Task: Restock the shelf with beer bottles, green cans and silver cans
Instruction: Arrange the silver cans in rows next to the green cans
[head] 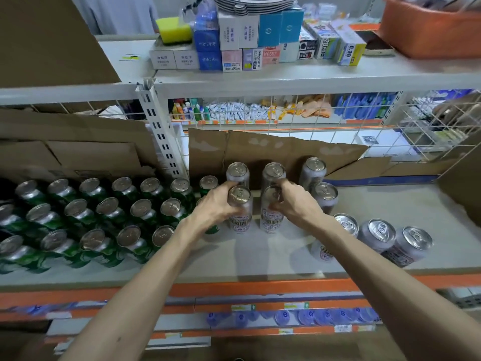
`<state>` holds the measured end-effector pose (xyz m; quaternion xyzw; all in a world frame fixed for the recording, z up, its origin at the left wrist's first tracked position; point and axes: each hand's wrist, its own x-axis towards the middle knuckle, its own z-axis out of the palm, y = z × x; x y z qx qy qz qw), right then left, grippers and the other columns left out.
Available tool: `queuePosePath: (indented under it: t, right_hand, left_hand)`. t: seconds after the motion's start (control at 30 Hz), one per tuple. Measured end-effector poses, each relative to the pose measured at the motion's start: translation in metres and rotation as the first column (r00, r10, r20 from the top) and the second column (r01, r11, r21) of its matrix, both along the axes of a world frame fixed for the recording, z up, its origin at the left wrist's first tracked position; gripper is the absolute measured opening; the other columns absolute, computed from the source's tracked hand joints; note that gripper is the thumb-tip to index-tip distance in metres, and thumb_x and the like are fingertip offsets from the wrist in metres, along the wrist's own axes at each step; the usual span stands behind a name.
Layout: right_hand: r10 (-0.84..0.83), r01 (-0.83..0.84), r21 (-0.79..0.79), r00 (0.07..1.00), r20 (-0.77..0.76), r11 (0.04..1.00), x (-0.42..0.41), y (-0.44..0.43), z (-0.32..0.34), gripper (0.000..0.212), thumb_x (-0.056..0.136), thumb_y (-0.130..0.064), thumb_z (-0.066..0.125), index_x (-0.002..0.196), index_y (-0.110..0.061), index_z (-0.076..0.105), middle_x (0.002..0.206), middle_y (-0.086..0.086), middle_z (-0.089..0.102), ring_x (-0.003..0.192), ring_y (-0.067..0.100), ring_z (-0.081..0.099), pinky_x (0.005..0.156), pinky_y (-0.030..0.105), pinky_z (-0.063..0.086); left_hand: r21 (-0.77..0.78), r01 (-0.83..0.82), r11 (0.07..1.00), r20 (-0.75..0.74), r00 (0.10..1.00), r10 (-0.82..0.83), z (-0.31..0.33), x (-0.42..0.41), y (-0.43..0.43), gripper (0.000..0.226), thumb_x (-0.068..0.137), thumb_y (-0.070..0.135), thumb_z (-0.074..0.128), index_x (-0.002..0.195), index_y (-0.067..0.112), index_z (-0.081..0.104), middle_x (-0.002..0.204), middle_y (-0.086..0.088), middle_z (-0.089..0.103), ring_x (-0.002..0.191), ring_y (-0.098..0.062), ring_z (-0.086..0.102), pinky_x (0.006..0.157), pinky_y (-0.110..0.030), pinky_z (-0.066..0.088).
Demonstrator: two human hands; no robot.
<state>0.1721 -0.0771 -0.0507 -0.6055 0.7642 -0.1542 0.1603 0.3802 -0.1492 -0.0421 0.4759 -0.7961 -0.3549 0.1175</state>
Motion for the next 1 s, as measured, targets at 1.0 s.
queuePosePath:
  t: [1.0]
  right_hand:
    - [0.034, -0.035, -0.007, 0.998, -0.047, 0.999, -0.0051, -0.0028, -0.0049, 0.046, 0.087, -0.019, 0.059, 0.130, -0.022, 0.041, 0.107, 0.019, 0.066, 0.093, 0.043, 0.063, 0.078, 0.047, 0.053]
  left_hand:
    - [0.045, -0.016, 0.999, -0.065, 0.998, 0.018, -0.0024, 0.0038, -0.0019, 0.064, 0.064, 0.037, 0.087, 0.122, 0.027, 0.064, 0.110, 0.000, 0.072, 0.103, -0.015, 0.067, 0.094, -0.042, 0.054]
